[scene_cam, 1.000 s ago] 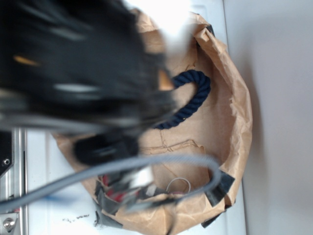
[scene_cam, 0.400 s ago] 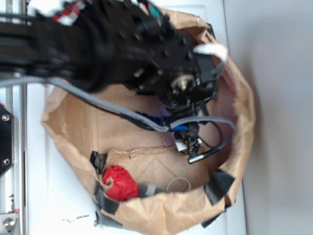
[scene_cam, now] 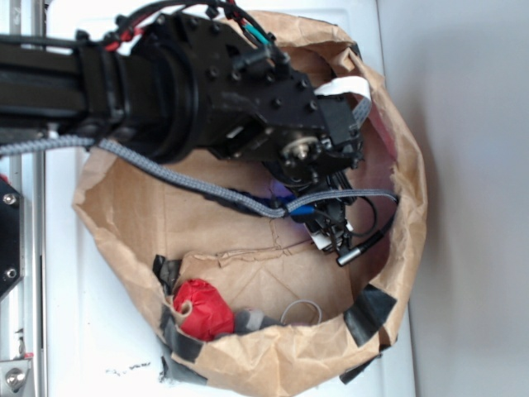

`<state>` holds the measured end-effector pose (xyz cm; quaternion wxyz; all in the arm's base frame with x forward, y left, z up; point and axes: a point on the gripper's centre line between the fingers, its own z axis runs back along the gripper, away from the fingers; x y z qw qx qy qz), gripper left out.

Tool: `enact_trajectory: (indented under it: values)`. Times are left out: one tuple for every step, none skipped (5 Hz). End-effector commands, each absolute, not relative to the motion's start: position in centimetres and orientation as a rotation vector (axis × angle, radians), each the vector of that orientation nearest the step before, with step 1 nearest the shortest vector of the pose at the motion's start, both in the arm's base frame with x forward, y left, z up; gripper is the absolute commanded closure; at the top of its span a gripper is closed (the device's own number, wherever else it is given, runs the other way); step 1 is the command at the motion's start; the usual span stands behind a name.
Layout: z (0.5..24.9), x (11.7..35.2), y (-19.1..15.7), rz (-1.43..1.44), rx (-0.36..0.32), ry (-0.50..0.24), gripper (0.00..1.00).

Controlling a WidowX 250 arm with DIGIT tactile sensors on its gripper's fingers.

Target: Grab the blue rope.

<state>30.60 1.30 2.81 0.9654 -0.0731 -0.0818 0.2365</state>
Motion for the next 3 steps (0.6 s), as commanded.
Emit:
enact_trajectory:
  values:
    - [2.44,30.16,0.96,0.464,-0.118,-0.161,1.0]
    - [2.07,29.87,0.71,0.452,-0.11,-0.181,1.0]
    - [2.07,29.73,0.68,0.446,-0.102,-0.18,1.0]
